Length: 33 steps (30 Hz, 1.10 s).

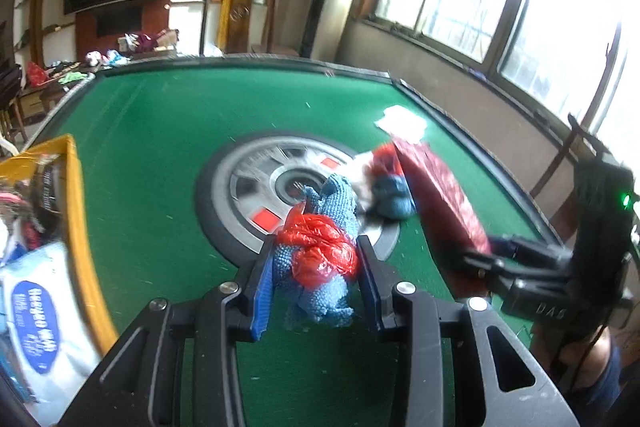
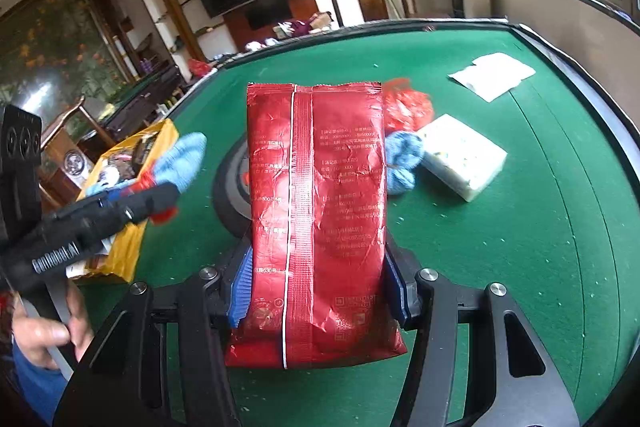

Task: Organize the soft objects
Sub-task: 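Carry knitted toy with left gripper while right gripper carries red packet to box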

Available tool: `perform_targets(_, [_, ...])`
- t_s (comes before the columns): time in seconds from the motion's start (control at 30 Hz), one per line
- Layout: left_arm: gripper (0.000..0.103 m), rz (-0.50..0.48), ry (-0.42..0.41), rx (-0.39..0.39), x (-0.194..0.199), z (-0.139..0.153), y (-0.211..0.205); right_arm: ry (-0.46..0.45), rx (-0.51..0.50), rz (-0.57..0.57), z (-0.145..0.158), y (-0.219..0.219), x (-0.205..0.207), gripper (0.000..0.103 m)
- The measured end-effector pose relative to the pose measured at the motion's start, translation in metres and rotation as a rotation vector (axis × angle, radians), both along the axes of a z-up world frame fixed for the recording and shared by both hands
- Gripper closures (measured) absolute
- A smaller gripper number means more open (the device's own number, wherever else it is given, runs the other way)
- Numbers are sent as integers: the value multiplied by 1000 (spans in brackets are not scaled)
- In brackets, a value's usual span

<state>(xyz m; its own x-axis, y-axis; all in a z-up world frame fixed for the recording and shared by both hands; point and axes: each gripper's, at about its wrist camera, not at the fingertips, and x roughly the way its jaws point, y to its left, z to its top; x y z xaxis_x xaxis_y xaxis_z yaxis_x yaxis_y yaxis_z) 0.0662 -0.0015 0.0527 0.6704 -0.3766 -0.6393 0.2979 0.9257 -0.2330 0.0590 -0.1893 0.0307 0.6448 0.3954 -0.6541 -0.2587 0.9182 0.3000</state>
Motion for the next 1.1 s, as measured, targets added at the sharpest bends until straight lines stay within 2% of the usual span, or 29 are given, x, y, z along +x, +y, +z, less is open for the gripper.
perform_targets(0.3, [65, 148, -75, -83, -9, 28, 80, 22, 89, 59, 2, 23, 0, 49])
perform_targets(0.57, [65, 337, -83, -127, -12, 32, 166, 64, 177, 198, 15, 98, 3, 49])
perform_targets(0.8, [66, 473, -26, -146, -9, 19, 236, 125, 199, 318, 20, 188, 12, 49])
perform_targets(0.97, [66, 528, 51, -153, -1, 2, 269, 147, 139, 373, 18, 255, 18, 49])
perform_targets(1.1, [66, 572, 76, -165, -2, -5, 283, 173, 101, 393, 10, 296, 26, 49])
